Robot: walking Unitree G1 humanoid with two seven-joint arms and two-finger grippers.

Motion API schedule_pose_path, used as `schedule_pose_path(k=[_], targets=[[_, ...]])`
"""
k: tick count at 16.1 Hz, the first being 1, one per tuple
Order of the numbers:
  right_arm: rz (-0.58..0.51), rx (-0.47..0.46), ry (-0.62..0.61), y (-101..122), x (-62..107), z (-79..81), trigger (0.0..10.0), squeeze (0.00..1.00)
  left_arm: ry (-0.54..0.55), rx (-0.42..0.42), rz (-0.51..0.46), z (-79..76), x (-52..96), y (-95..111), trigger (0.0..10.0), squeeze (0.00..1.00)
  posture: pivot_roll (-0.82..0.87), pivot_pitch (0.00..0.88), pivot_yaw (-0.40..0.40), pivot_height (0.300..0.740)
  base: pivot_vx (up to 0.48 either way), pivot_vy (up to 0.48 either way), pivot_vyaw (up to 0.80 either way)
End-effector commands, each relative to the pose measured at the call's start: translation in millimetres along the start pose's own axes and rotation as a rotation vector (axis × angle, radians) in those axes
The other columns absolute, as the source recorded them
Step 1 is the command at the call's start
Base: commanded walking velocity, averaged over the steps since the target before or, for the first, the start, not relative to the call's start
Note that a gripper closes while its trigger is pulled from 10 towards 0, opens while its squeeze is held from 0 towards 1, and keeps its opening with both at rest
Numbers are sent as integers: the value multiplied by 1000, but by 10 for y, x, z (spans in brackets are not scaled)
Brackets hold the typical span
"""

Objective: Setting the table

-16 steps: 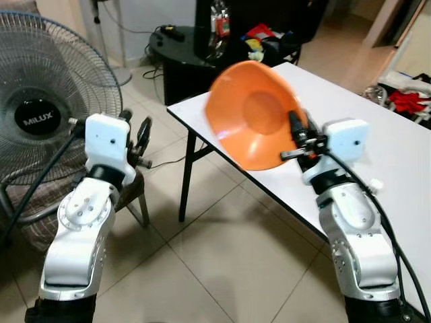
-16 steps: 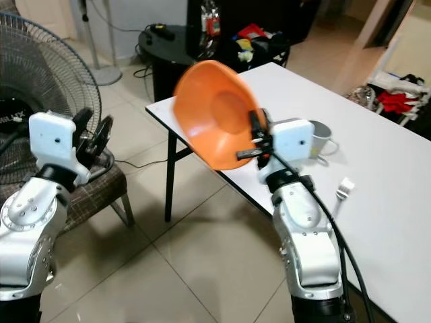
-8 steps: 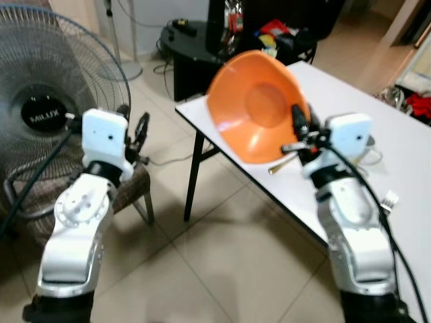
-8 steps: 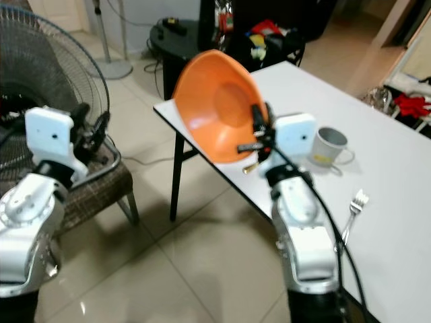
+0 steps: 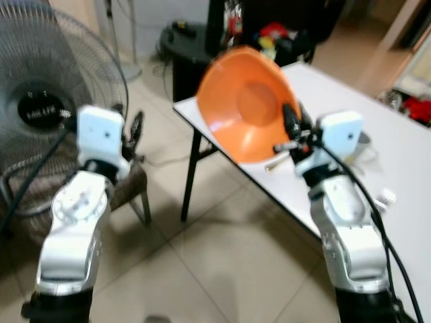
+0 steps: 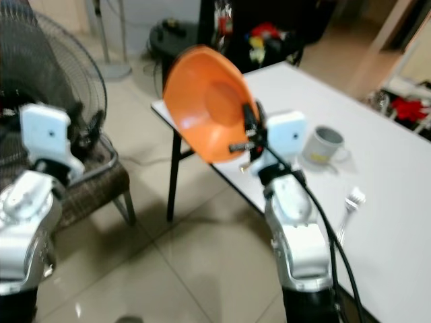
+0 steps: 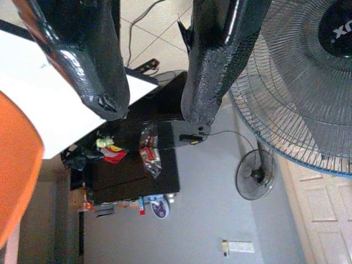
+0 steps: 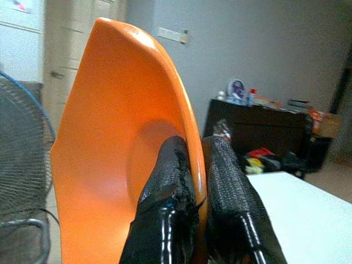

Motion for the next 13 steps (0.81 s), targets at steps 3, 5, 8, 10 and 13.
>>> schedule_pose_path(k=[3, 5, 8, 10, 13], targets=[[-38, -17, -39, 73, 13, -60, 10000, 0, -8, -17, 1, 0, -47, 10, 10000, 0, 188, 0, -77, 740, 0, 0, -363], [-36, -21, -65, 76, 50, -97, 10000, 0, -31, -23, 2, -34, -92, -1, 10000, 0, 159, 0, -48, 740, 0, 296, -800], [-26, -16, -101, 61, 137, -152, 10000, 0, -58, -18, 6, -72, -140, -26, 10000, 0, 137, 0, -26, 740, 0, 451, -800], [-17, -17, -125, 43, 179, -194, 10000, 0, -73, -18, 13, -104, -157, -54, 10000, 0, 121, 0, -10, 740, 0, 469, -800], [-6, -30, -134, 8, 194, -209, 10000, 0, -76, -20, 18, -105, -157, -86, 10000, 0, 131, 0, -18, 740, 0, 469, -800]])
Point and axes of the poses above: a point about 5 cm out from each wrist's last joint towards the gripper, its own x axis pointing back from the gripper into the wrist, its own y axis along the axis of the wrist's last joint, z = x × y, the point moved 2 cm from there along -x, pointing out of the wrist towards the gripper, and after that the axes turned 3 degrees about -x, right-handed, at the moved point
